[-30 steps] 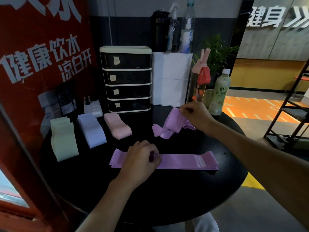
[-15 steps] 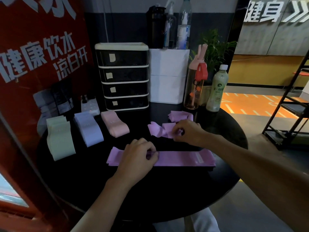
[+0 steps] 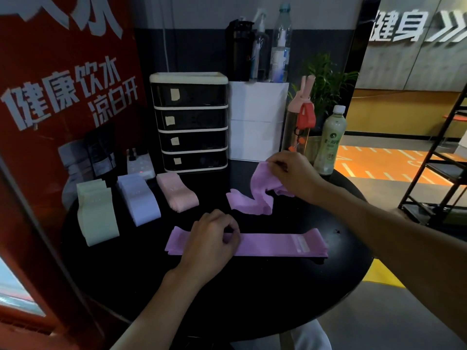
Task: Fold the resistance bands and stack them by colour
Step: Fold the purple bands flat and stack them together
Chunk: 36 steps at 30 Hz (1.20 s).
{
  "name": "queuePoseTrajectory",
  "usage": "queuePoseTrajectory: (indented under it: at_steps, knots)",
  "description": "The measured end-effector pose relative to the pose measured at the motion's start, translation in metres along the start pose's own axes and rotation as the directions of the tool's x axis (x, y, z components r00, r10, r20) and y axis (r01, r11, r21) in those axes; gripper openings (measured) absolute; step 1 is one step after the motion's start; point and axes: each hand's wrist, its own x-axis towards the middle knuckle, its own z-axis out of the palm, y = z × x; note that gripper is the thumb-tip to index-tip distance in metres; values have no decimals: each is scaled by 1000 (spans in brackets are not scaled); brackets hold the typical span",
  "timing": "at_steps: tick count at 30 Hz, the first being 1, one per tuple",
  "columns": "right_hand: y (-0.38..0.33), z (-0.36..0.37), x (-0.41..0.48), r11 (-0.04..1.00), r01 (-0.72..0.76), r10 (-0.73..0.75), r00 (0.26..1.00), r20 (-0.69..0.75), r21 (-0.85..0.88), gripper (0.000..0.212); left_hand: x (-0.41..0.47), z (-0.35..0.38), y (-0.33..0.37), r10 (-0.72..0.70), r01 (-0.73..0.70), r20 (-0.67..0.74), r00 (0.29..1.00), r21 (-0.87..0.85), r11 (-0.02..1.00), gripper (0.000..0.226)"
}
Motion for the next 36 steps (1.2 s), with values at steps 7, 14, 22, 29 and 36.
queuePoseTrajectory:
  at_steps: [7,14,22,29,36]
  knots:
    - [-23,-30,15,993,106,-101,992,-77,60,17,41,-38,29,65,-74,-181,981,-42,996,2]
    - [-47,-50,20,982,141,-121,981,-154,129,16,102,-62,69,-84,17,-176,981,-354,935,38]
    - [-65,-66,19,952,204,-168,971,-168,227,14,117,-76,86,-81,-45,-221,972,-513,857,9]
    - [-77,-77,23,939,229,-176,961,-211,258,9,109,-81,92,-128,8,-144,981,-633,774,10]
    - [-89,-87,32,924,182,-79,951,-298,336,9,88,-62,75,-156,97,-26,987,-679,728,14]
